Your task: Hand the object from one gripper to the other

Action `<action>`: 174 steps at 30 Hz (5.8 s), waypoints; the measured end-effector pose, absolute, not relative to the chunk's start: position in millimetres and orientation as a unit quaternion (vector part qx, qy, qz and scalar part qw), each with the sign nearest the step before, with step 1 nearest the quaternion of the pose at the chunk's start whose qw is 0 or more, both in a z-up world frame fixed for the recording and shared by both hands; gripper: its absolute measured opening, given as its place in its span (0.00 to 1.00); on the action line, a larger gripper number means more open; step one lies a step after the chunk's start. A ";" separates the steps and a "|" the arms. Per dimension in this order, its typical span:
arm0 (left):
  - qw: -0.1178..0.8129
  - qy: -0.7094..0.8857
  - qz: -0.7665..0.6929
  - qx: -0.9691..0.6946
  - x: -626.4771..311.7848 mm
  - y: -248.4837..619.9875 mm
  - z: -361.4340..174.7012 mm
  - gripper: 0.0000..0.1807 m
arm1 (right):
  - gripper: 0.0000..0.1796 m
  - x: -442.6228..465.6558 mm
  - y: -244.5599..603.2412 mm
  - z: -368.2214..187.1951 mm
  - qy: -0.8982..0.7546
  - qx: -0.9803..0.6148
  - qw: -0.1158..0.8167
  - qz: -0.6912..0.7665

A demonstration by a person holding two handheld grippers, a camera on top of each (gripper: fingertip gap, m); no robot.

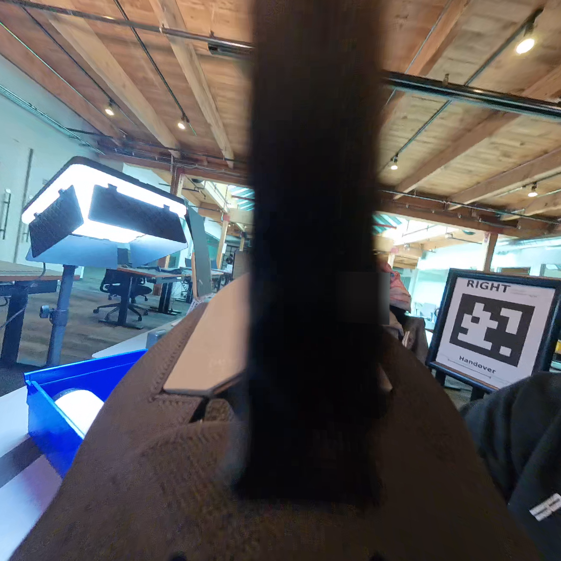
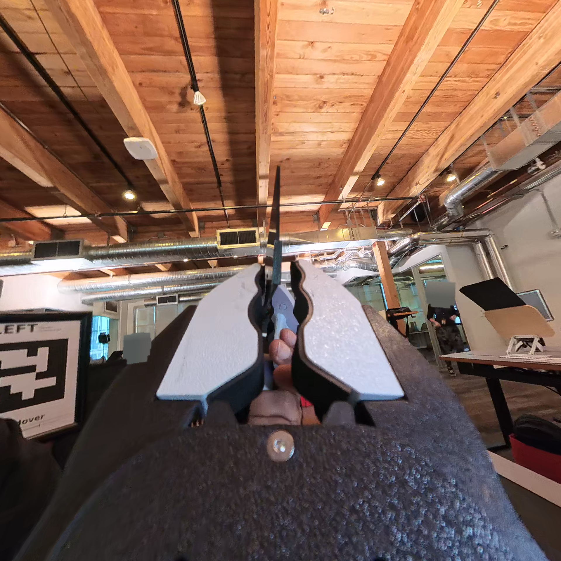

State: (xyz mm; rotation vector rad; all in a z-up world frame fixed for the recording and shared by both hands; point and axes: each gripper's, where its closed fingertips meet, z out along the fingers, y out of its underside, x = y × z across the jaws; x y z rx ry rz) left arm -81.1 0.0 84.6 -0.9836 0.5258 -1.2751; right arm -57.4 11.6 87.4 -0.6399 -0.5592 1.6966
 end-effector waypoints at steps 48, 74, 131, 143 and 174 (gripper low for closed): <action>0.617 0.320 -0.507 -0.510 -75.7 -8.4 70.5 0.01 | 0.05 -76.1 -3.4 76.0 -0.358 -0.310 0.549 0.689; 0.635 0.309 -0.494 -0.507 -81.4 -8.2 74.8 0.01 | 0.06 -72.0 2.0 78.2 -0.294 -0.287 0.551 0.727; 0.659 0.263 -0.536 -0.458 -83.8 -0.3 79.7 0.06 | 0.01 -58.8 7.6 83.5 -0.225 -0.257 0.564 0.752; 0.621 0.300 -0.529 -0.495 -81.2 -2.0 69.6 0.01 | 0.03 -71.5 4.5 77.7 -0.306 -0.298 0.568 0.703; 0.601 0.302 -0.557 -0.487 -79.0 -2.5 66.0 0.01 | 0.01 -66.7 3.6 79.6 -0.319 -0.305 0.565 0.697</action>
